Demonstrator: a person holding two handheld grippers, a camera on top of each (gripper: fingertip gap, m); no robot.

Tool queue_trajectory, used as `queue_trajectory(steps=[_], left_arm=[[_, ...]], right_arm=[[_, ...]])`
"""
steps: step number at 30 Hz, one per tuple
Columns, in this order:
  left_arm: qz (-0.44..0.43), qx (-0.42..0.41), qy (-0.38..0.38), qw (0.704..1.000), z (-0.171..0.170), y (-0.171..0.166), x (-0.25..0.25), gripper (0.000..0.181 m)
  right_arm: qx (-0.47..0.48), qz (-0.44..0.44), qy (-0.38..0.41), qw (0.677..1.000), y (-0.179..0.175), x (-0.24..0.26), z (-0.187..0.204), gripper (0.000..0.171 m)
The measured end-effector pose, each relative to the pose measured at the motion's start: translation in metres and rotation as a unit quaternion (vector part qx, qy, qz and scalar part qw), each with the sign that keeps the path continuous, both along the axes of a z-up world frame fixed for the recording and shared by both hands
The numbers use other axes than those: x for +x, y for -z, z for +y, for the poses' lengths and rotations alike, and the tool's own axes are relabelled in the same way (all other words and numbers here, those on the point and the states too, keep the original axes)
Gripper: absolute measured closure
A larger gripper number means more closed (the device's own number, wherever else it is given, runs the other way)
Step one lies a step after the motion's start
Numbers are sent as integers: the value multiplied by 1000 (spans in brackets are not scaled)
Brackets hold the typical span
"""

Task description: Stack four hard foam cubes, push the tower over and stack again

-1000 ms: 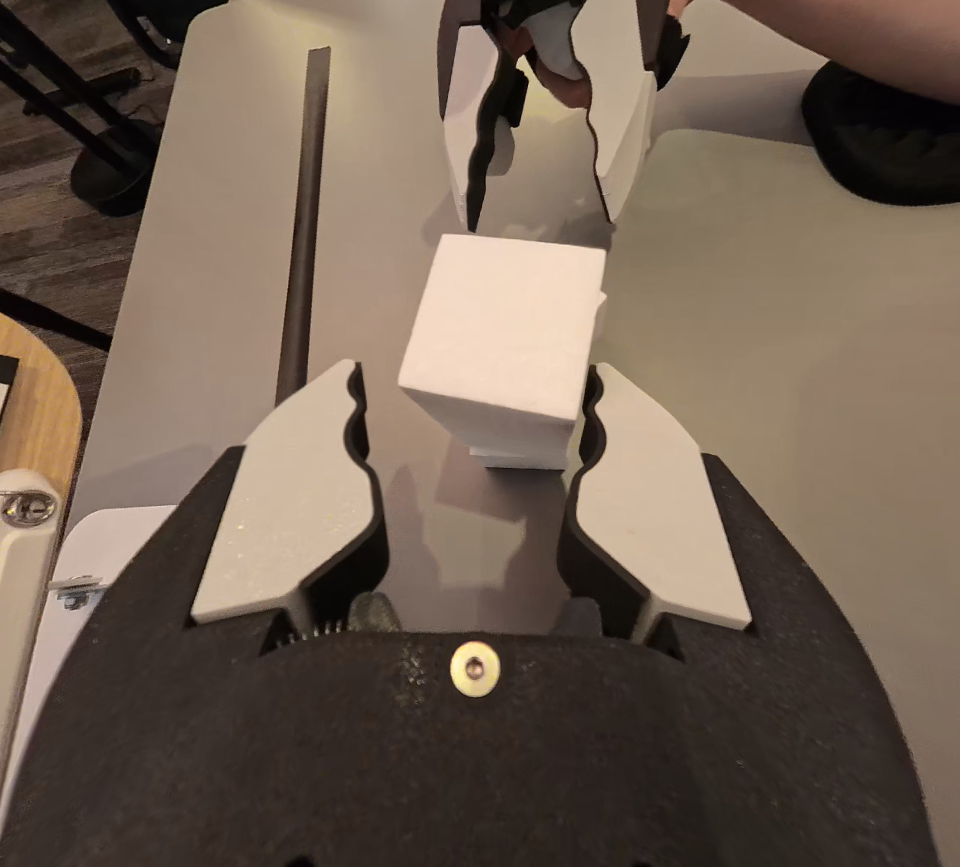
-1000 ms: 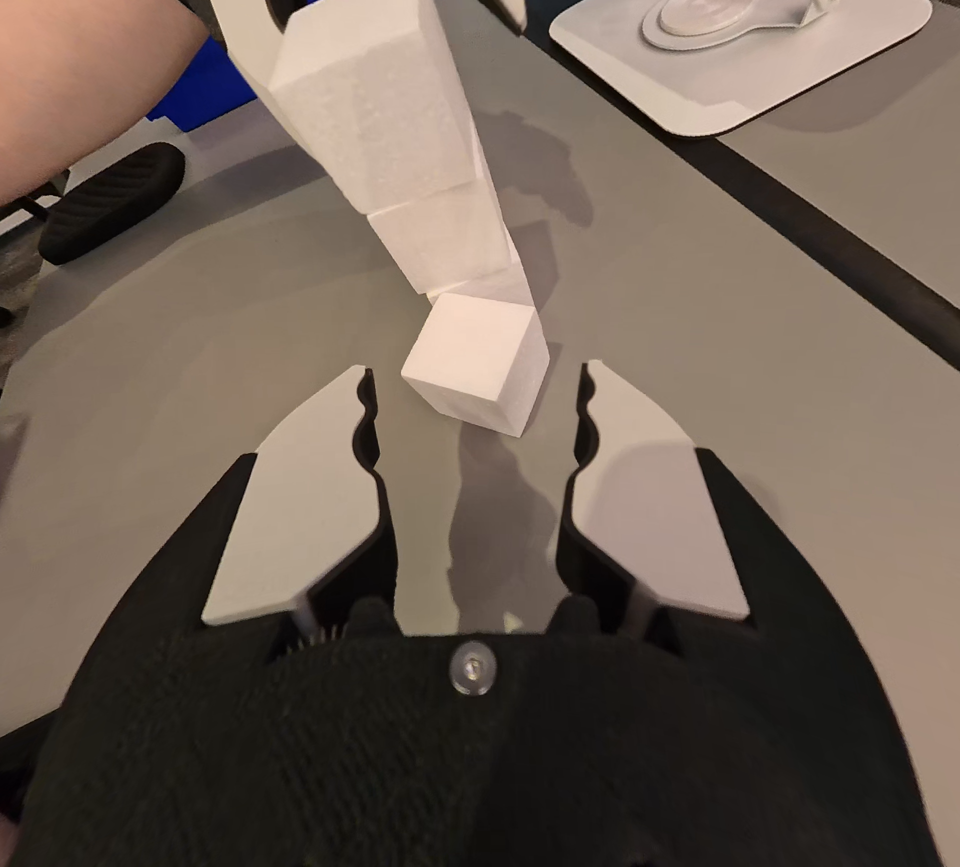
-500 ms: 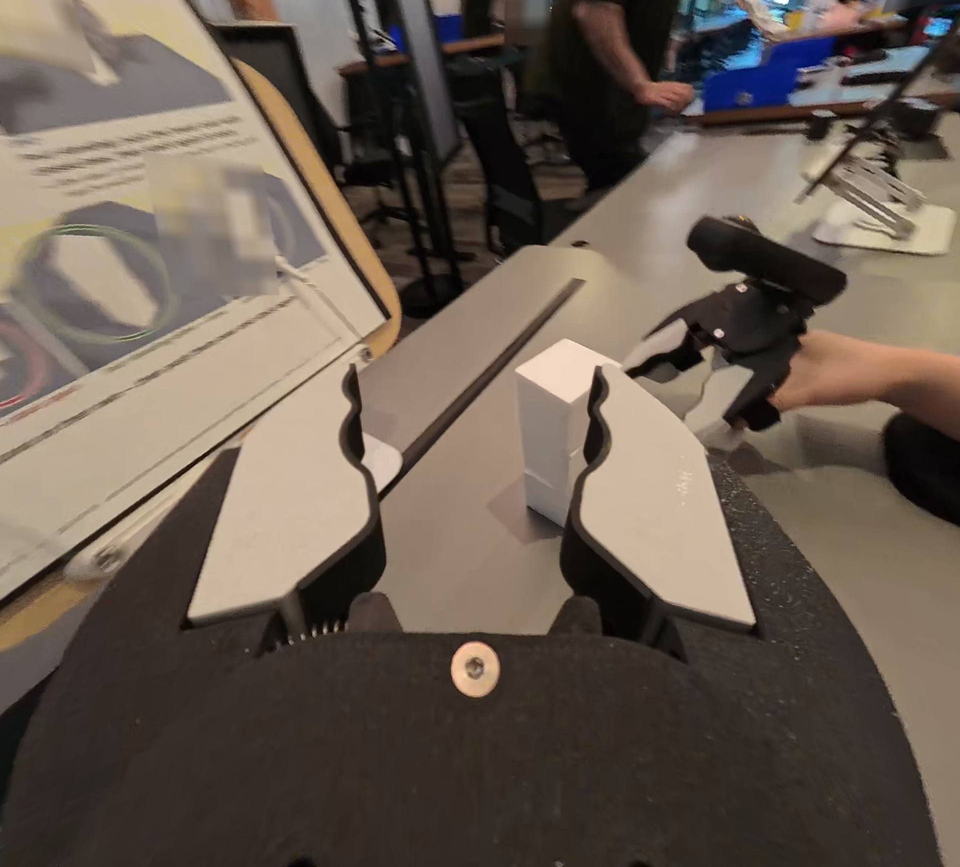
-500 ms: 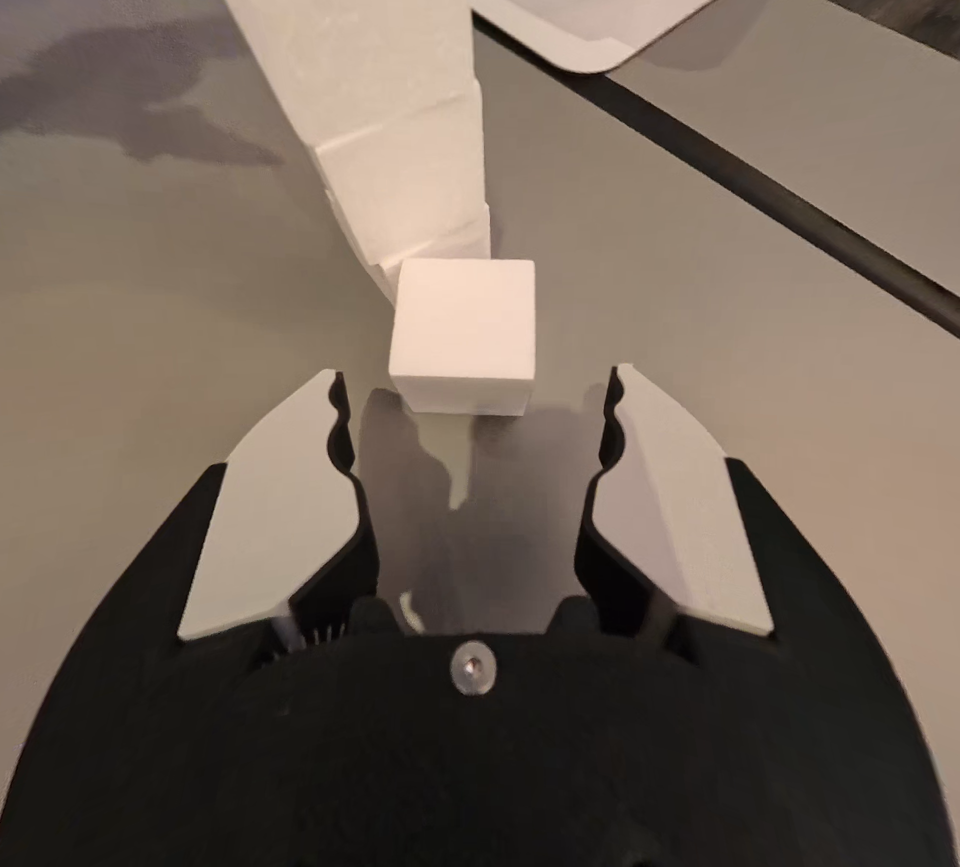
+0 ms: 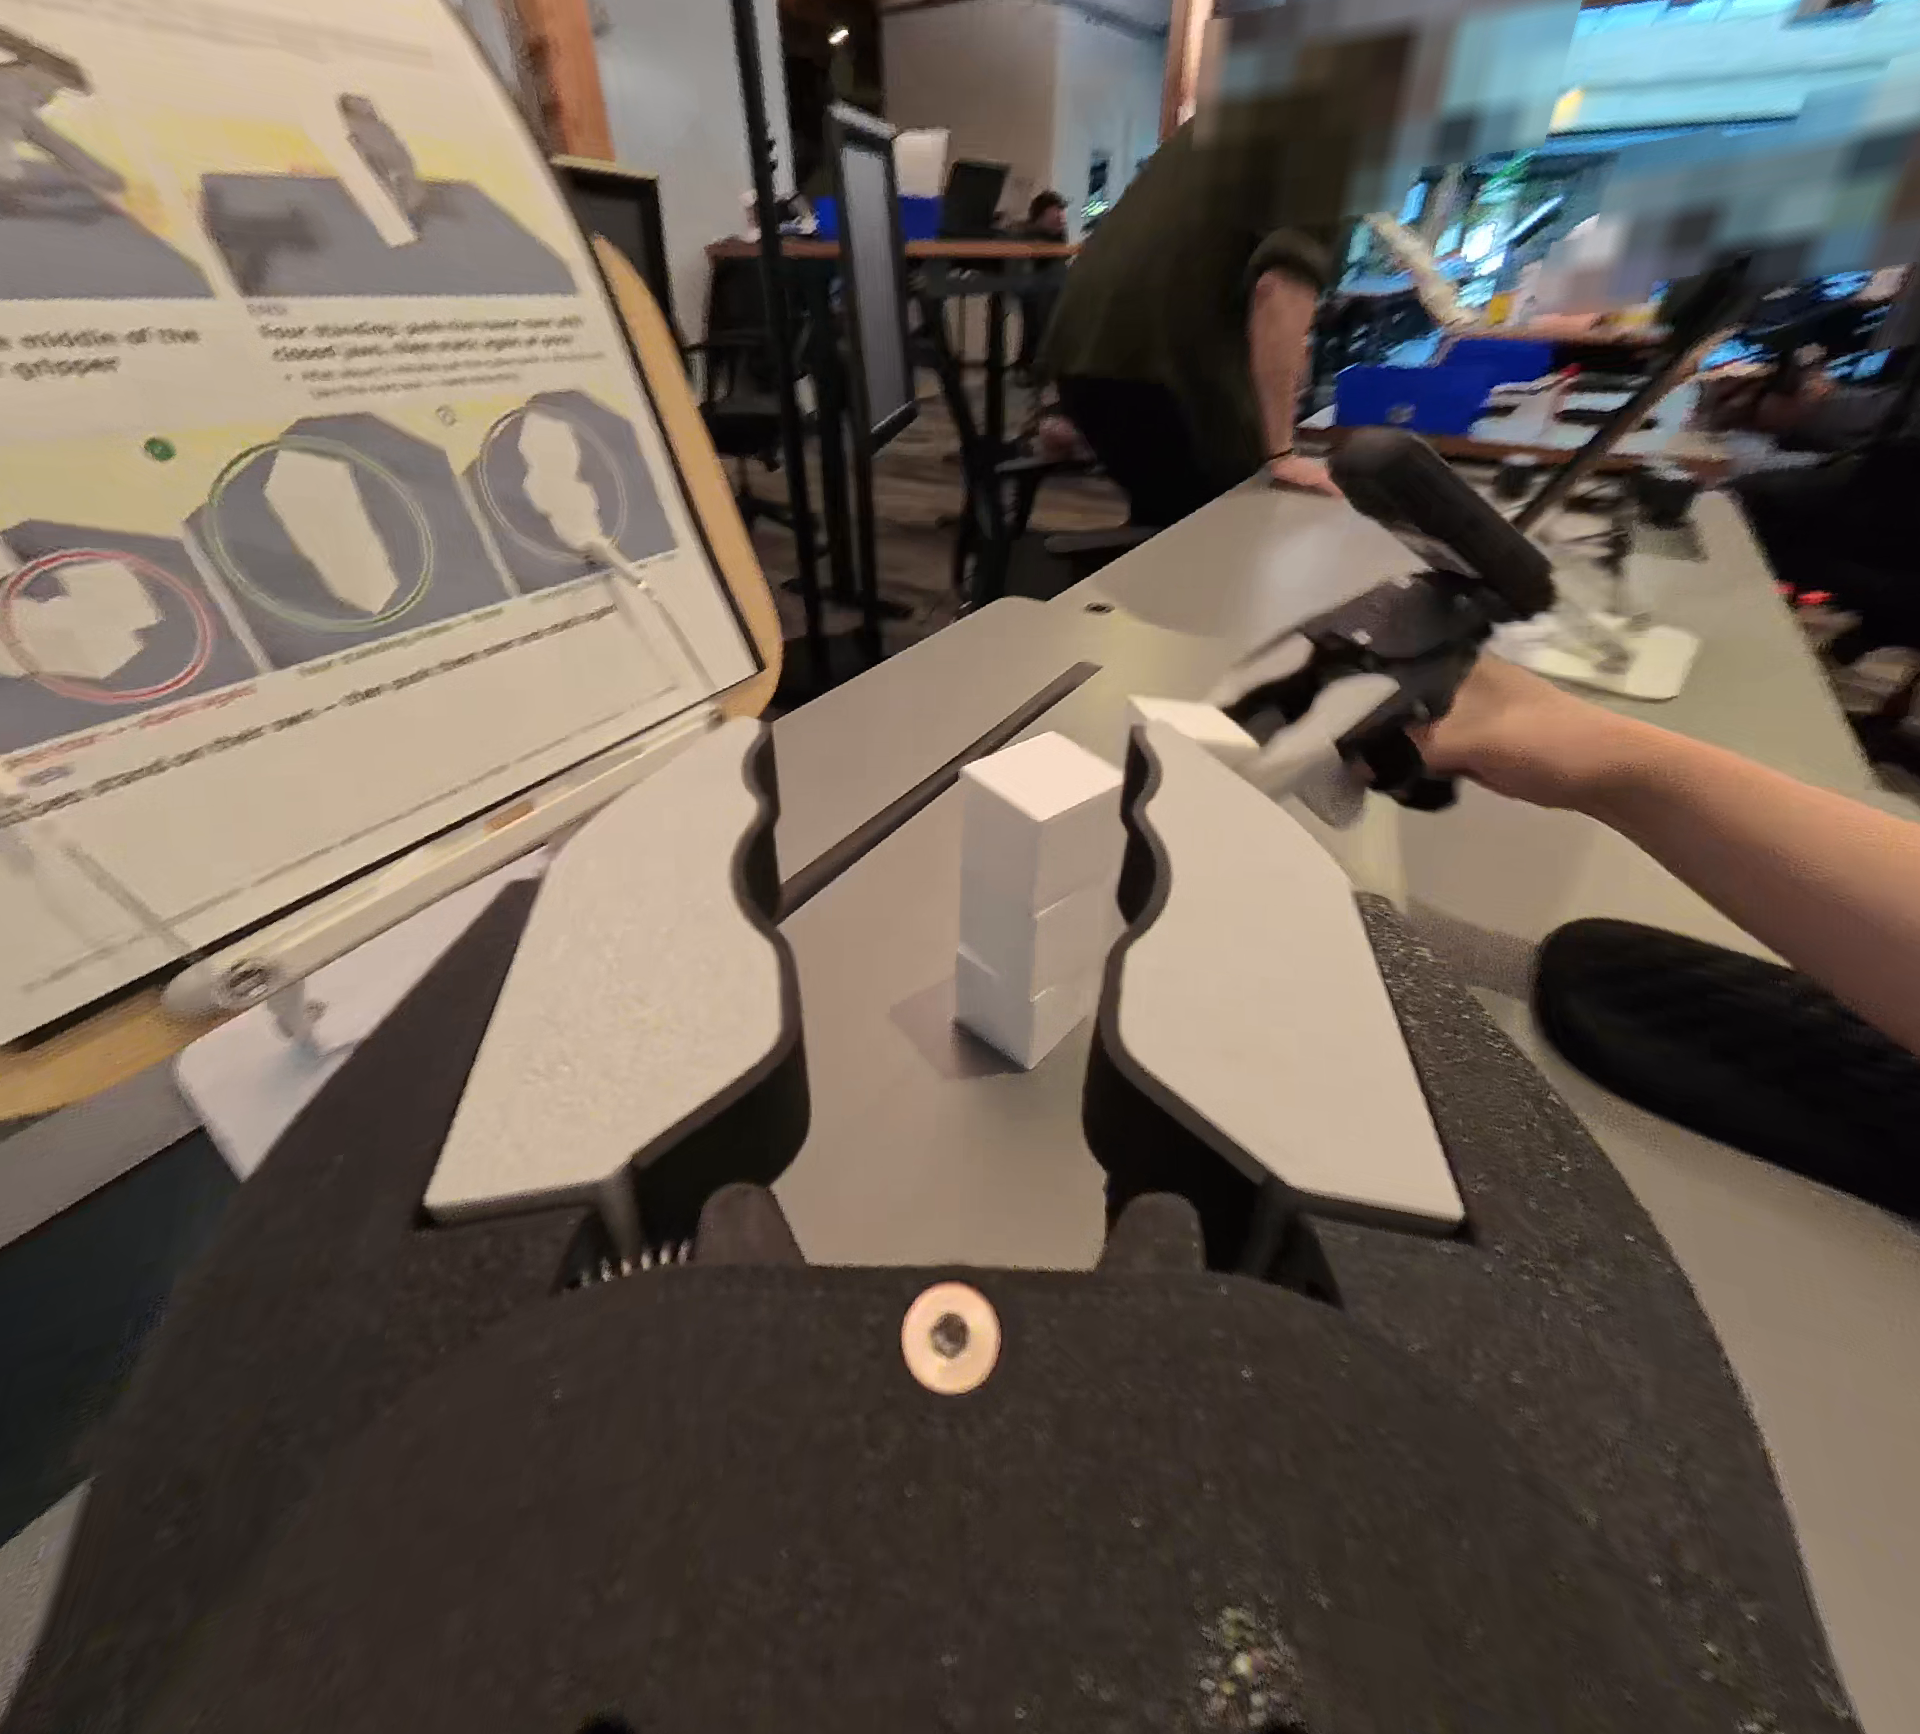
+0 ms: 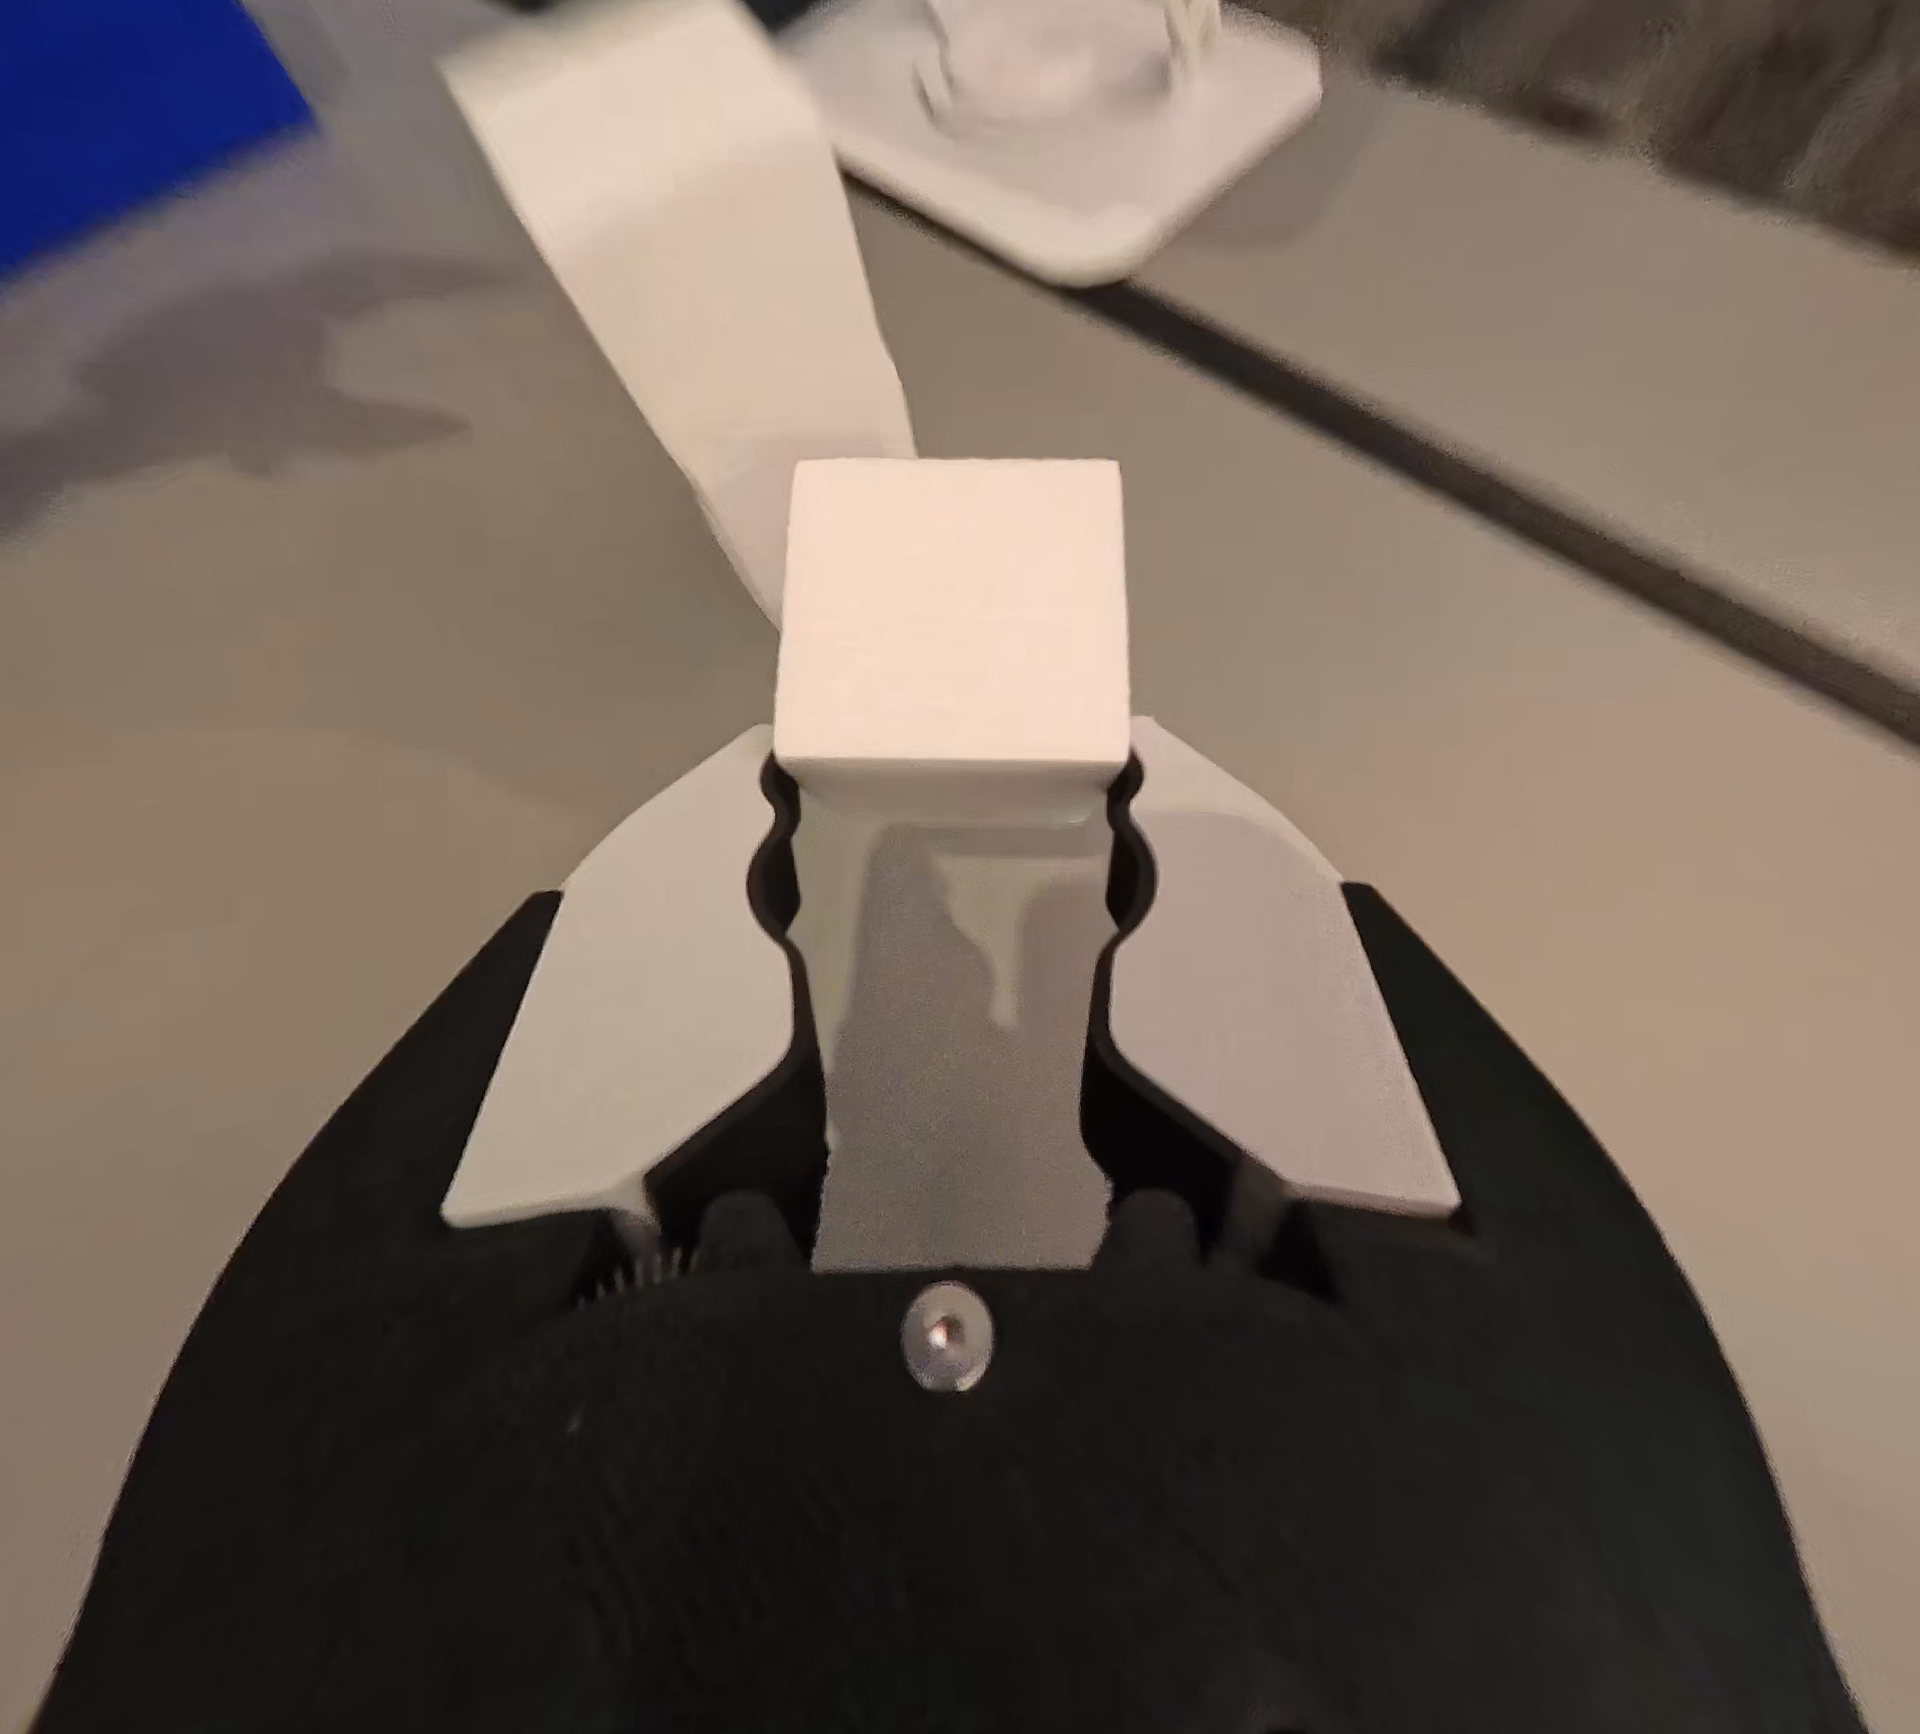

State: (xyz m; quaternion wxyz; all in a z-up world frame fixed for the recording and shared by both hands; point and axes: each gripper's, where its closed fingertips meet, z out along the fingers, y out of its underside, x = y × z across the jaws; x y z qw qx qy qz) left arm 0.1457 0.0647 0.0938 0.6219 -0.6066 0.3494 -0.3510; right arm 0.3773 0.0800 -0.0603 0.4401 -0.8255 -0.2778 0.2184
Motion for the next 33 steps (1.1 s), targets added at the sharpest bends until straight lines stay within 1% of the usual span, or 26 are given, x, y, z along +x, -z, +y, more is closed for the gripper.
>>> queue_trajectory(steps=[2,4,5,6,8,10,11,13,15,19,33], left_arm=[[-13,0,34,999,-11,-5,2,122],[1,-1,21,1000,-8,-1,-1,122],[18,1,12,1000,-5,3,-2,121],[37,5,7,999,-3,8,-3,121],[60,7,-3,998,0,13,-6,122],[64,2,4,998,-1,13,-5,131],[60,-1,9,998,-3,13,-4,131],[47,-6,9,999,-3,10,-3,123],[38,-8,17,999,-5,8,-3,123],[40,-10,11,999,-2,8,-8,124],[43,-18,18,999,0,12,-7,124]], right_arm=[[46,43,-32,997,-61,-12,1,113],[80,61,-78,992,-112,-34,1,113],[87,59,-109,988,-128,-48,-1,113],[85,45,-137,986,-136,-60,-2,113],[67,-12,-172,983,-131,-75,2,113],[38,-65,-199,977,-114,-85,4,112],[23,-86,-209,974,-105,-89,5,112],[11,-118,-217,969,-93,-93,9,112],[6,-125,-221,967,-87,-95,13,112],[-7,-103,-218,970,-82,-94,20,113],[-20,-126,-234,964,-62,-89,26,113]])
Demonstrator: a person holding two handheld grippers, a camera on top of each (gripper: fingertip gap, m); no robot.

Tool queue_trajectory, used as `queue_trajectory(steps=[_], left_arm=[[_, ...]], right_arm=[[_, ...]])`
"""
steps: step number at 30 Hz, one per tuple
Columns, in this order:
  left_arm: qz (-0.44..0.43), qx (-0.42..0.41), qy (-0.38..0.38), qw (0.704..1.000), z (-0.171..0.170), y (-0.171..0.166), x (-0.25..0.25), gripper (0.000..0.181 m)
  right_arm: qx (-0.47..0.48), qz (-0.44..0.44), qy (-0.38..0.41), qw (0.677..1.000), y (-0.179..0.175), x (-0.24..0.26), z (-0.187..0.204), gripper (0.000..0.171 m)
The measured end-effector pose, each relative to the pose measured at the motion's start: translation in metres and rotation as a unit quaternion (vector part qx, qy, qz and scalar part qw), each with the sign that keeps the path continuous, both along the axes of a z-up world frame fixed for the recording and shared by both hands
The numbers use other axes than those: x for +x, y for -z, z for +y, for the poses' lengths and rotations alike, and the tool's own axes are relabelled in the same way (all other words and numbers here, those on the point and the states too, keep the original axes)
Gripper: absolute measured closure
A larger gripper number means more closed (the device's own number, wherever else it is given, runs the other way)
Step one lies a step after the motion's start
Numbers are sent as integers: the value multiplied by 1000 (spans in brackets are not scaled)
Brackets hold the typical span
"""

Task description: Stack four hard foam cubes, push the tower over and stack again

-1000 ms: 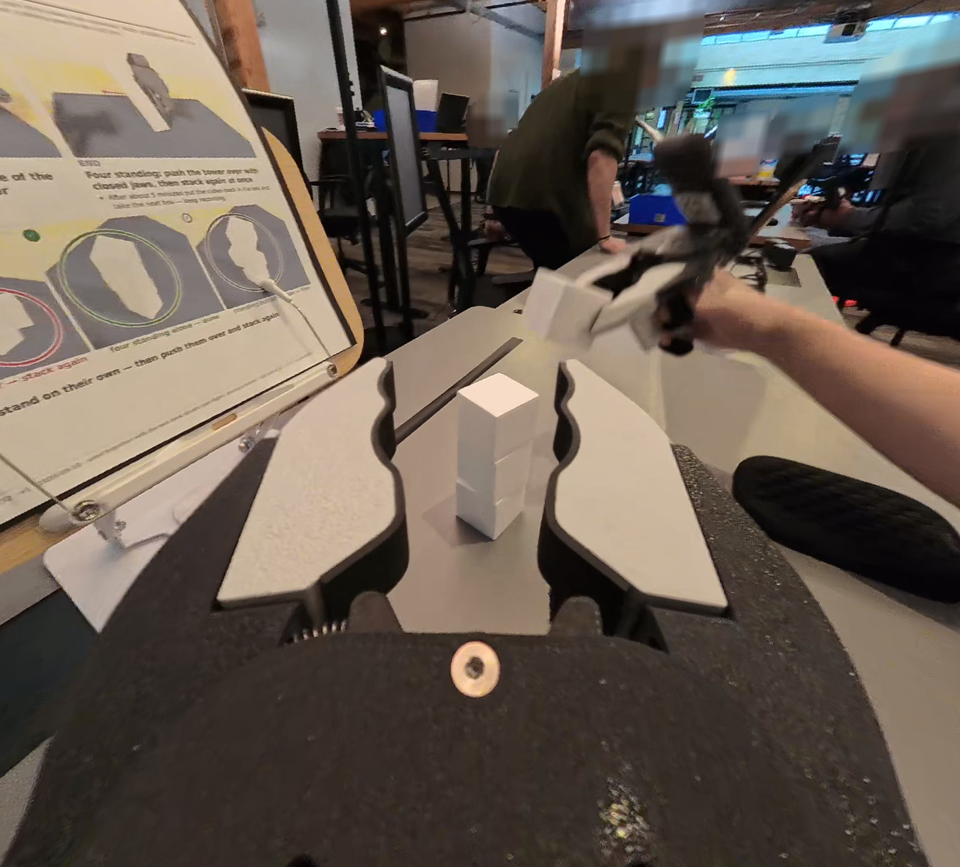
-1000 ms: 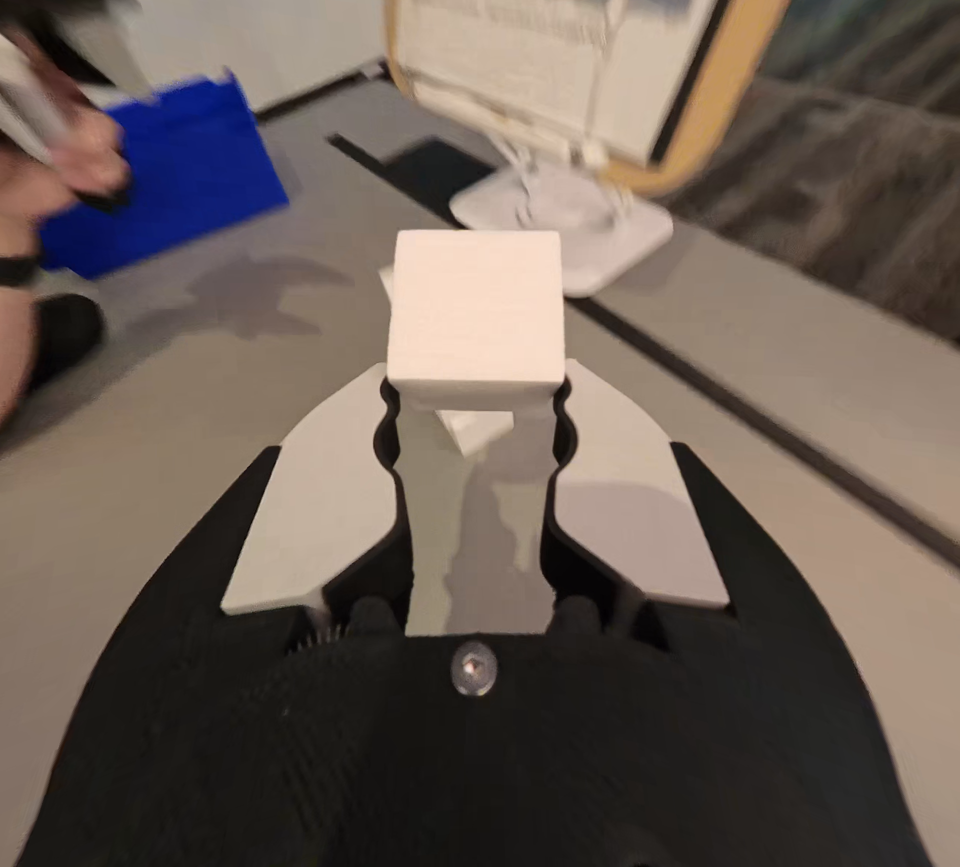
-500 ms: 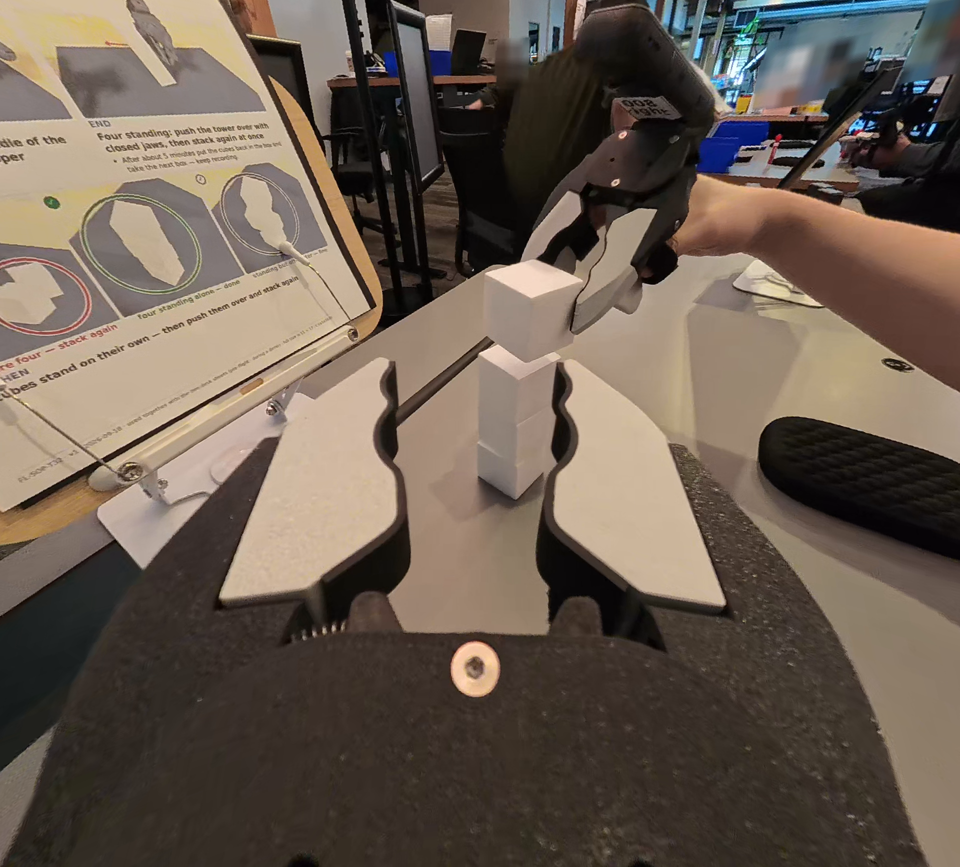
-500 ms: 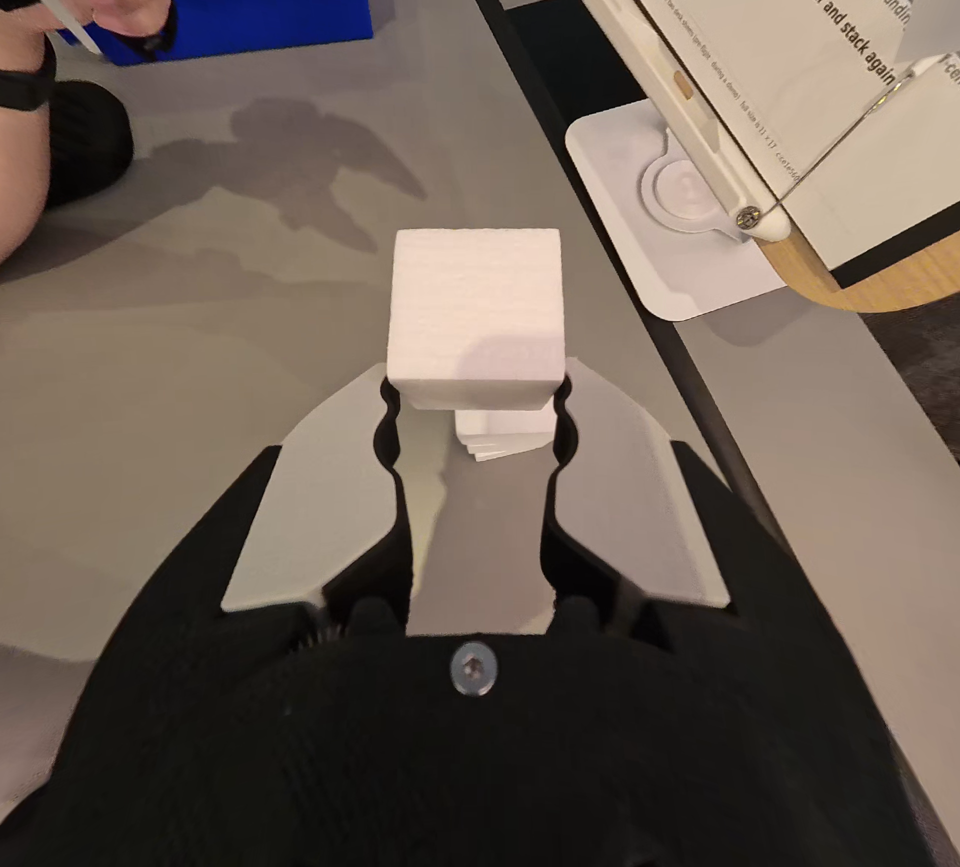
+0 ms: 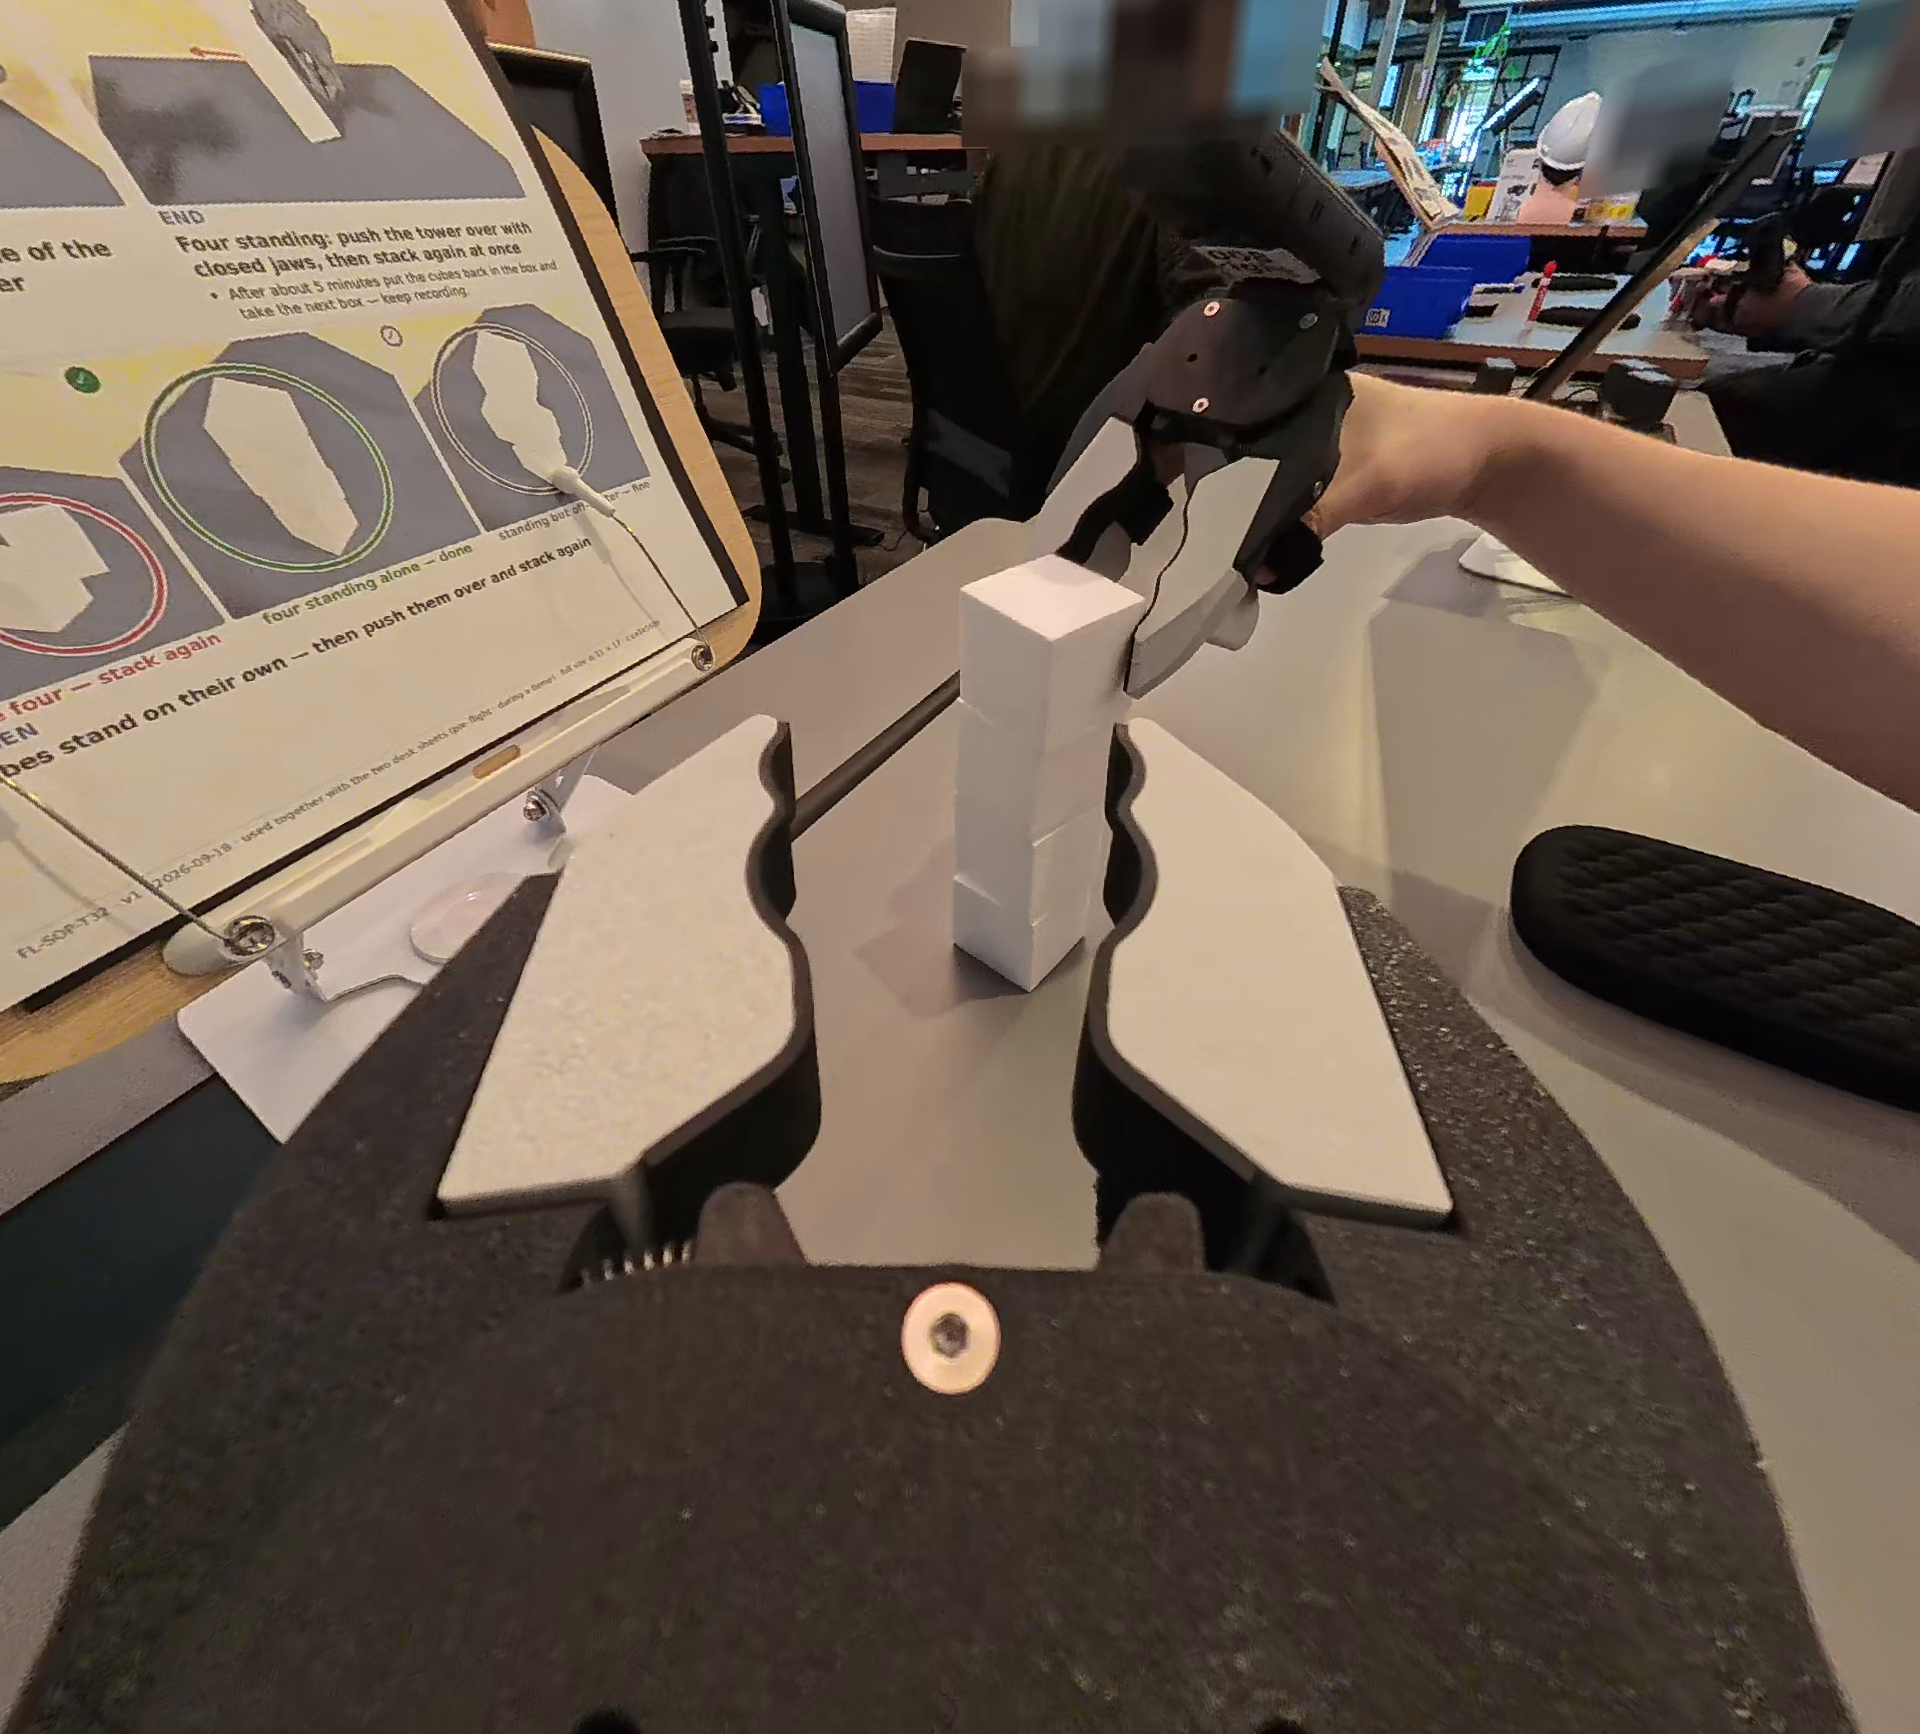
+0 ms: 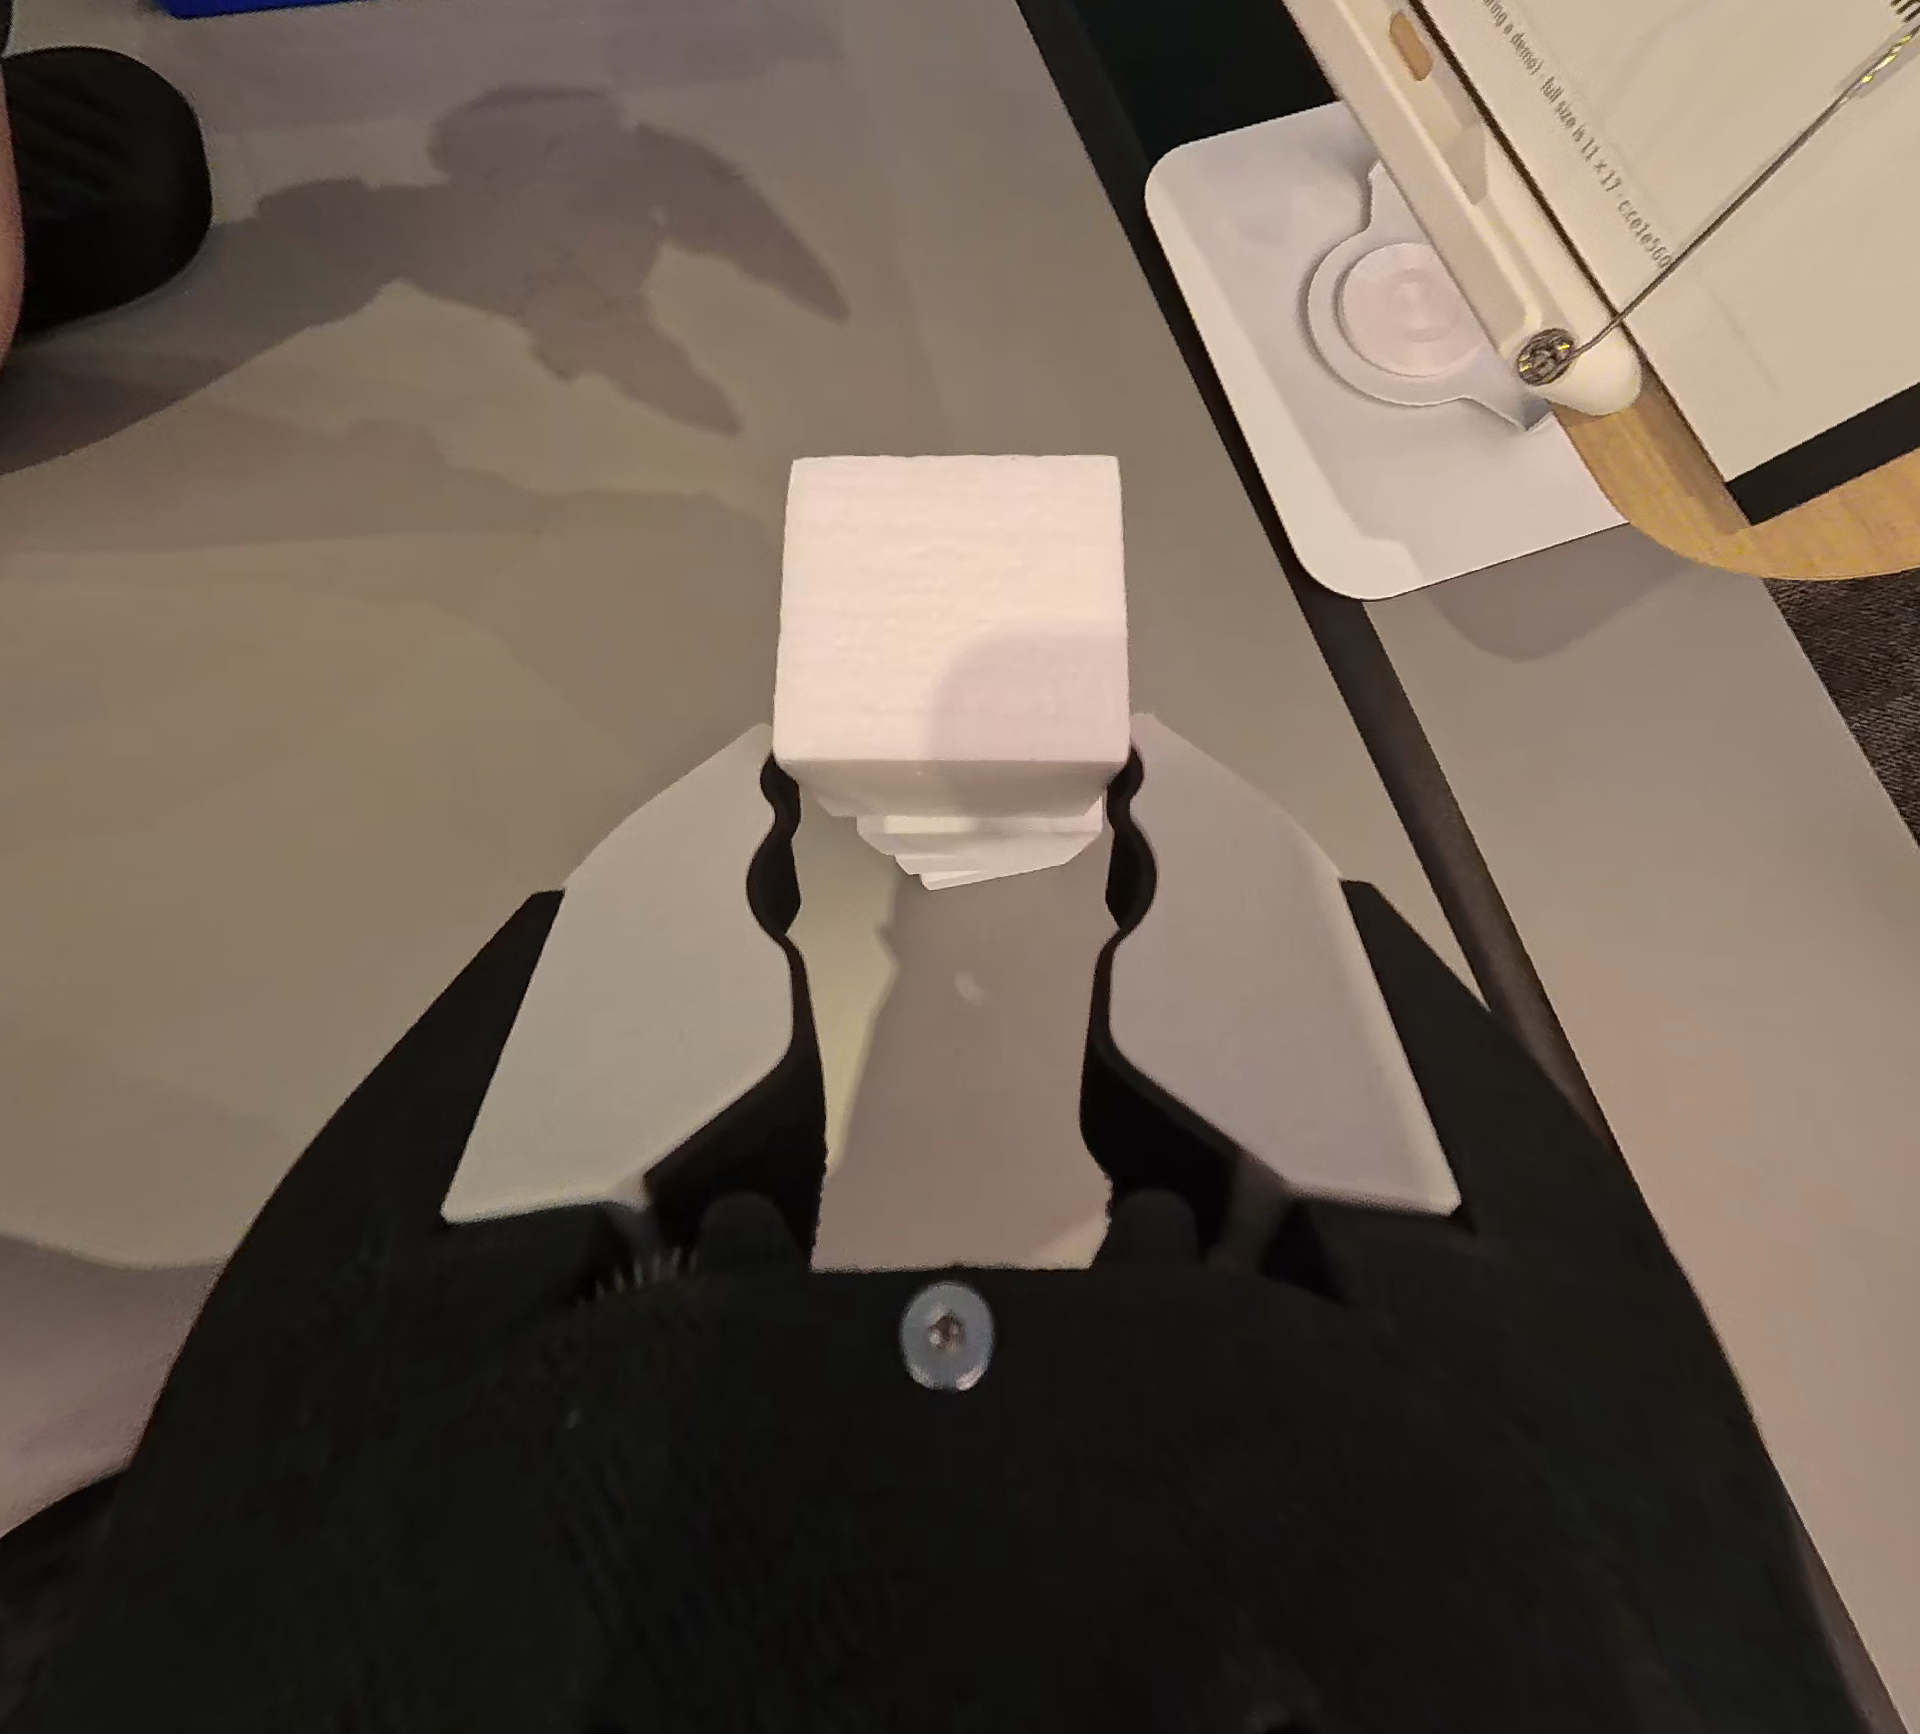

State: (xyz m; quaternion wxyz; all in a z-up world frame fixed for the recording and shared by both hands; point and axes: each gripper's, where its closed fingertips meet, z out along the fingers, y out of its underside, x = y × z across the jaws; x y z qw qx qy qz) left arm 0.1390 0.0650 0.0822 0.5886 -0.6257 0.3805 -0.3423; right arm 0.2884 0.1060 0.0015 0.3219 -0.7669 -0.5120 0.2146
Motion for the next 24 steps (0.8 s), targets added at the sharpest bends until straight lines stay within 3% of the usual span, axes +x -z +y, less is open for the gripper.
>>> queue_trajectory(steps=[13,15,18,22,24], left_arm=[[26,2,6,1000,-2,8,7,124],[33,3,5,999,-2,10,8,123],[43,6,-1,999,0,12,8,122],[40,5,-4,999,1,11,4,122],[34,4,-6,999,1,9,1,122]], right_arm=[[1,18,6,1000,0,6,2,113],[9,25,10,1000,-1,6,3,106],[26,57,16,998,-11,4,3,94],[30,111,10,993,-21,11,-11,93],[21,144,16,989,-19,23,-18,102]])
